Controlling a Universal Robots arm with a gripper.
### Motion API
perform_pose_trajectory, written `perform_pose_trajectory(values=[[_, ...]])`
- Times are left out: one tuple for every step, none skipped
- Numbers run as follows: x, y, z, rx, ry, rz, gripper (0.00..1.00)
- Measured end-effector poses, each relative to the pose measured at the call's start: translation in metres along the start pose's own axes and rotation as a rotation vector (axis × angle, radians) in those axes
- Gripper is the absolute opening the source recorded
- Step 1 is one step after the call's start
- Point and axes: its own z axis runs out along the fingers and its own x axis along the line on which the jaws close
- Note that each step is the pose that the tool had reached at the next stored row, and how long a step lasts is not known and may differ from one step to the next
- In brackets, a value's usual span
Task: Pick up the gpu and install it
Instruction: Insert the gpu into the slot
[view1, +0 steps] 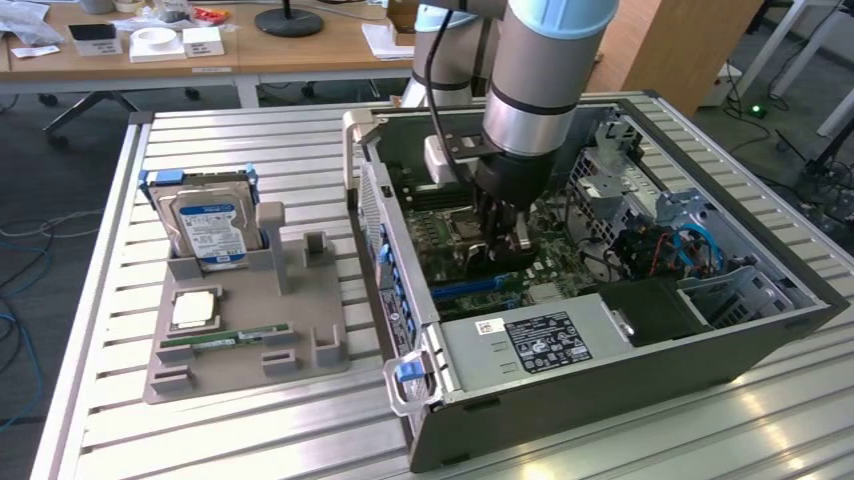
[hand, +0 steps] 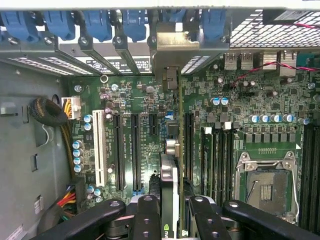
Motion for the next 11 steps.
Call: perform_pose_trajectory(values=[[0.0000,0.0001,0.0009,0.0000,0.0000,0.000,0.27],[-0.0001,0.0003,0.0015,0.0000,-0.0001,0.000,0.27],[-0.0002,0.0006,0.0017,-0.0001,0.0002,0.000,0.27],[-0.0003,0.0010,0.0018,-0.0001,0.0003,0.000,0.27],[-0.0004,0.0015,0.0019,-0.0002,0.0002,0.000,0.27],[-0.0006,0.0022,0.0020,0.0000,0.0001,0.000,0.27],[-0.0008,0.0027,0.0020,0.0001,-0.0001,0.000,0.27],[-0.0010,0.0032,0.0021,0.0001,-0.0002,0.000,0.27],[-0.0012,0.0036,0.0020,0.0001,-0.0001,0.000,0.27],[-0.0015,0.0039,0.0020,0.0001,-0.0001,0.000,0.27],[-0.0018,0.0042,0.0020,0.0000,-0.0001,0.000,0.27]])
